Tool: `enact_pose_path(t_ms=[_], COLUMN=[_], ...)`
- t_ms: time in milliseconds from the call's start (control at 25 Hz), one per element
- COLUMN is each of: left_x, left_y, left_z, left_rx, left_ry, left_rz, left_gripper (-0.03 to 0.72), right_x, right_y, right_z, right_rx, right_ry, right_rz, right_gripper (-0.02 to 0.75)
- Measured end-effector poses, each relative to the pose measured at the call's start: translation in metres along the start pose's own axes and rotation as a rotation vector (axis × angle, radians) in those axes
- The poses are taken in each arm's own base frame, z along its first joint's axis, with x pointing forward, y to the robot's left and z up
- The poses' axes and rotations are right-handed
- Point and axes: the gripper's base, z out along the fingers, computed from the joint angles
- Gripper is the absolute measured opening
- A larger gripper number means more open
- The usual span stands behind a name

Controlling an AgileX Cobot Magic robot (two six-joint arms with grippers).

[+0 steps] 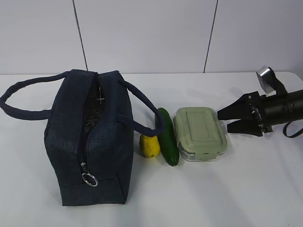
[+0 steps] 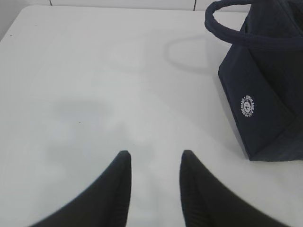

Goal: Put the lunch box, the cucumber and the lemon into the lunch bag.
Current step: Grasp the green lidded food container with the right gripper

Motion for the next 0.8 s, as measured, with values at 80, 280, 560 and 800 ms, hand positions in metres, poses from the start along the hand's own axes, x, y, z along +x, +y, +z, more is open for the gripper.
enact_pose_path(t_ms=[80,280,560,800], left_x=[0.000,0.000,0.000,0.000], left_y=[0.000,0.000,0.000,0.000], left_z=[0.000,0.000,0.000,0.000], left_rx=[0.000,0.000,0.000,0.000], left_ry=[0.000,0.000,0.000,0.000], left_rz=[0.000,0.000,0.000,0.000], left_gripper=[0.253,0.253,0.253,0.253], right_x=[0.002,0.002,0.002,0.003], right_y=[-0.004,-0.005,-0.002,-0.004], right_z=[0.002,0.003,0.008,0.013], right_rx=[-0.001,-0.001,-0.008,-0.015], right_ry=[0.007,0.009,0.016,0.020], right_rz=[0.014,0.020,0.014,0.025], right_gripper=[0.567,0.567,0.567,0.567])
